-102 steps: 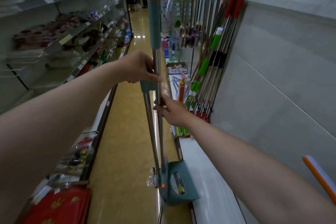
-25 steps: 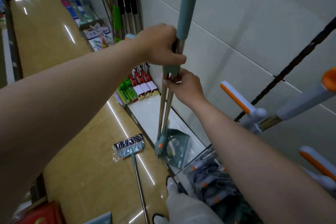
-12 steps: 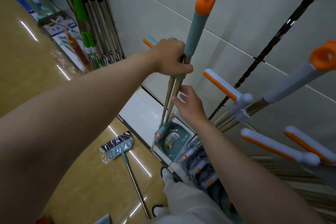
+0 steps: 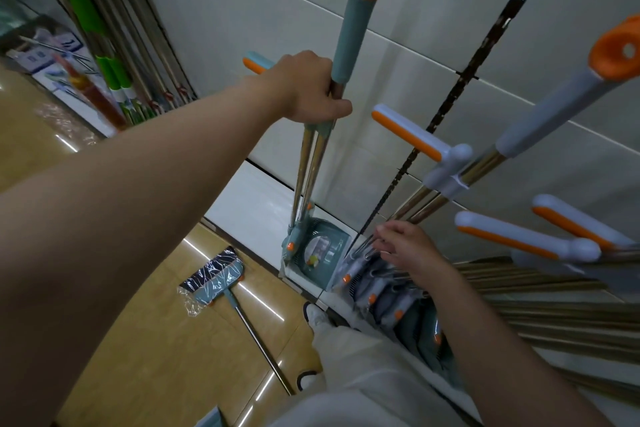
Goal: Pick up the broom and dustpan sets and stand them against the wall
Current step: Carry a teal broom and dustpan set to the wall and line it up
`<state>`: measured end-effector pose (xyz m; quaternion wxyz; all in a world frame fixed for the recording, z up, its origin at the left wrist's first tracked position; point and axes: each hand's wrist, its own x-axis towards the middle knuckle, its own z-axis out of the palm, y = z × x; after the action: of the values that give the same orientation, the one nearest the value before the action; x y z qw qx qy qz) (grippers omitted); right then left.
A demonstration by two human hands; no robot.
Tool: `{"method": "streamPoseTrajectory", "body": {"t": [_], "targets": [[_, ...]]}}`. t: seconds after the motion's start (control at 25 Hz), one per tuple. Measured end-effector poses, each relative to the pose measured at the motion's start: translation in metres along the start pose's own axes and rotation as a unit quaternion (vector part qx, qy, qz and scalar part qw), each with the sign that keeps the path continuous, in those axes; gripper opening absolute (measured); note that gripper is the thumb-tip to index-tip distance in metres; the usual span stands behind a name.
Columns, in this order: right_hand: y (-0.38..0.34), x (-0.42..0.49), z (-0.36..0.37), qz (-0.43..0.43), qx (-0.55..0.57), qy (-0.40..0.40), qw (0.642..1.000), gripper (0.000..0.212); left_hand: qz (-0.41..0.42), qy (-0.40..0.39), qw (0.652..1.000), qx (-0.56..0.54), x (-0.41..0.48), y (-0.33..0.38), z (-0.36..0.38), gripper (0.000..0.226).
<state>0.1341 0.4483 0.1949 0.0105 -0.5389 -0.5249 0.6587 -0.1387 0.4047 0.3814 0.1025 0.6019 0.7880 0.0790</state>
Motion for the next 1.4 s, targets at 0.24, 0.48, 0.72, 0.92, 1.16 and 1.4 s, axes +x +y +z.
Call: {"method": "streamPoseTrajectory", "body": {"t": [0.24,0.48,0.72,0.92,1.16,1.4], "targets": [[-0.008,-0.006,0.014,0.0,-0.048,-0.017,0.999,0.02,-0.036,0.05,0.998,-0.003,-0.019,-0.013,-0.01,0.042],[-0.035,-0.03,0.056,-0.142,-0.135,-0.089,0.977,0.028,-0.051,0.082,0.995,0.02,-0.062,0.011,-0.02,0.046],[-0.036,-0.074,0.084,-0.261,-0.172,-0.166,0.935,0.059,-0.069,0.156,0.984,0.056,-0.117,0.065,-0.026,0.046],[-0.018,-0.094,0.09,-0.271,-0.209,-0.165,0.925,0.036,-0.074,0.149,0.985,0.048,-0.148,0.11,-0.021,0.047],[0.033,-0.116,0.047,-0.272,-0.239,-0.162,0.918,0.016,-0.077,0.157,0.984,0.031,-0.171,0.172,-0.007,0.044],[0.094,-0.139,-0.032,-0.286,-0.283,-0.184,0.897,0.03,-0.036,0.134,0.99,0.018,-0.194,0.252,0.026,0.049]]}}
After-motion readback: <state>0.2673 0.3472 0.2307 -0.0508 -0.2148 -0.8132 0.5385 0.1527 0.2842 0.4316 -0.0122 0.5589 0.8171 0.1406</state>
